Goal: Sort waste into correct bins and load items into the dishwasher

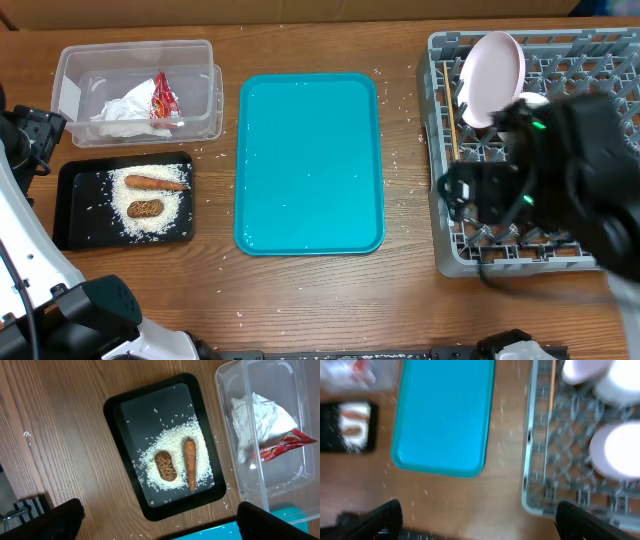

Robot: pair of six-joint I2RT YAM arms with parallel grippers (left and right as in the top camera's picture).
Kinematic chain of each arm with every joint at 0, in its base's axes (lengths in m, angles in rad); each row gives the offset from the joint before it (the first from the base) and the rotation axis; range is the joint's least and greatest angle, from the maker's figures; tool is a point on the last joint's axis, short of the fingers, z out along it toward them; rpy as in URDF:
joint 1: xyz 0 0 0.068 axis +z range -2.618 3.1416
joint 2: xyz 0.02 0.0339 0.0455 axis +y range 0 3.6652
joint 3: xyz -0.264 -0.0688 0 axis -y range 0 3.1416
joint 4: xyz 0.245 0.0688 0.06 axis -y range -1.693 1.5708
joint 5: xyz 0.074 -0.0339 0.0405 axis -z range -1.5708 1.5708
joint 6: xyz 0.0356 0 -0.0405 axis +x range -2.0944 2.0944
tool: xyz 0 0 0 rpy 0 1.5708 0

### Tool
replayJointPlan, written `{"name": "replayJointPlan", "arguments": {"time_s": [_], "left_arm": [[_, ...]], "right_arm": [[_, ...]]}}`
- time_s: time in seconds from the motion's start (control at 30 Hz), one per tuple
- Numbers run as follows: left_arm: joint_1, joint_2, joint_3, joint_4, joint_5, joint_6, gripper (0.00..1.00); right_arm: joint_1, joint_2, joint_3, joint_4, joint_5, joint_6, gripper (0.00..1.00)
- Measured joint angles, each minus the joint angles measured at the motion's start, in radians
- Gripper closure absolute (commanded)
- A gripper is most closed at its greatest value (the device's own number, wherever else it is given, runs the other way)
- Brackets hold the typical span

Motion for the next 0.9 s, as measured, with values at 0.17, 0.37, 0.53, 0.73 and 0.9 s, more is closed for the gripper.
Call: {"name": "replayJointPlan", "arguments": {"time_s": [0.17, 0.37, 0.53, 0.73, 0.9], "left_arm": [[0.000, 0.000, 0.000, 0.000, 0.000, 0.000, 0.00], [0.000, 0.000, 0.000, -0.002, 0.000, 0.000, 0.00], [0.000, 0.000, 0.000, -0.003, 0.000, 0.000, 0.00], [0.000, 0.000, 0.000, -0.003, -0.003, 0.000, 0.00], [0.000, 0.000, 0.000, -0.003, -0.003, 0.000, 0.00]], "right_arm": [[-0.098, -0.198, -0.092, 0.171, -0.001, -0.052, 0.00], [-0.187, -0.412, -0.364, 0.372, -0.047, -0.118, 0.00], [-0.266, -0.589, -0.713, 0.618, -0.089, -0.140, 0.00], [-0.277, -0.808, -1.117, 0.914, -0.114, -0.150, 0.00], [-0.277, -0.992, -1.386, 1.149, -0.144, -0.155, 0.00]]}}
